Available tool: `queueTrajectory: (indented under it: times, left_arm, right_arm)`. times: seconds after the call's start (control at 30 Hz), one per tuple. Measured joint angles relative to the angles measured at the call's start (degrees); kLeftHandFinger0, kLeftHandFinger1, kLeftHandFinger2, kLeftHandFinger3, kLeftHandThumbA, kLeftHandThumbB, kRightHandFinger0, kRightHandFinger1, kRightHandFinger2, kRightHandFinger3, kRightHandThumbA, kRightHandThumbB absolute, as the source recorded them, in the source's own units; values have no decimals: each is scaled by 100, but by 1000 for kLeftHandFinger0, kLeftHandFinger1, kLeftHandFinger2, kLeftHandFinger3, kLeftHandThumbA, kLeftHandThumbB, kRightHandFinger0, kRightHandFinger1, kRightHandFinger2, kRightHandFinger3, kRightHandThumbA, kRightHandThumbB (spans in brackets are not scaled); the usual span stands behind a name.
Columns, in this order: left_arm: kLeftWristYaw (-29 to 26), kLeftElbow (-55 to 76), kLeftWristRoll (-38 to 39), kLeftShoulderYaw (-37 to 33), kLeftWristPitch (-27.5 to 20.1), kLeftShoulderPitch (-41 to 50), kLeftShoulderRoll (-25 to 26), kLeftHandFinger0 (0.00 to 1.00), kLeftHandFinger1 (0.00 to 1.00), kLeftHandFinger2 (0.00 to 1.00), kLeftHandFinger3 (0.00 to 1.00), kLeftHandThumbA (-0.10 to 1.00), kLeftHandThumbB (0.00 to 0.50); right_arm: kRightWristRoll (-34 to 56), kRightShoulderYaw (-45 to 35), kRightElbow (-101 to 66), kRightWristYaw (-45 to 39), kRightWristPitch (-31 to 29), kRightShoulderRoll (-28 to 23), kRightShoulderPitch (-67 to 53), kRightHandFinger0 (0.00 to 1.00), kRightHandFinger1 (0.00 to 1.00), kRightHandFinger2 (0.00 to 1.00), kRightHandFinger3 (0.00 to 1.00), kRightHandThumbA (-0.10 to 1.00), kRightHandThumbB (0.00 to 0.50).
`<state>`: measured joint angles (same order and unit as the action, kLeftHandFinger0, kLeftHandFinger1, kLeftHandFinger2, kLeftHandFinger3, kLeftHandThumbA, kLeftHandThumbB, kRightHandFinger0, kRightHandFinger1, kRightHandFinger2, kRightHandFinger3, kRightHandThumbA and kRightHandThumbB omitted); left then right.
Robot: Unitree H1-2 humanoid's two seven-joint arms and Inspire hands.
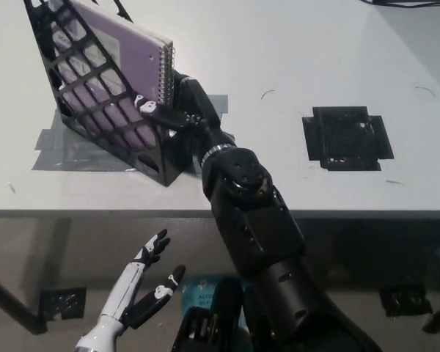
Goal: A shelf with a book inside it is placed on the center of the desk infront of the robot. The robot uses its right hand to grab the book, take it out and hand it to a person.
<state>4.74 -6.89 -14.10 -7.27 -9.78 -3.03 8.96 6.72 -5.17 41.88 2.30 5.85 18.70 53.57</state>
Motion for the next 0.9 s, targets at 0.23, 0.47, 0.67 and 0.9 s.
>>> queueTrajectory:
  times: [0.23,0.47,0.67,0.9]
  left_arm:
    - [-1,-61,-29,-19,0,-3,0,1000,1000,1000,1000,679,342]
    - [-1,-82,-78,-60,-1,-33,0,1000,1000,1000,1000,705,352]
    - [-4,-98,-139,-114,-27,-105,13,1000,1000,1000,1000,654,348]
    - [-2,-113,-166,-135,-52,-116,18,1000,1000,1000,1000,672,353]
  right_arm:
    - [539,-228,-122,-155,232,15,-46,0,234,610,452,292,328]
    - [1096,-403,-249,-225,506,22,-56,0,243,659,583,213,288]
    - [1560,-485,-585,-226,724,21,-68,0,151,583,494,57,307]
    - [2060,-480,-1041,-226,871,21,-68,0,258,709,835,-100,157]
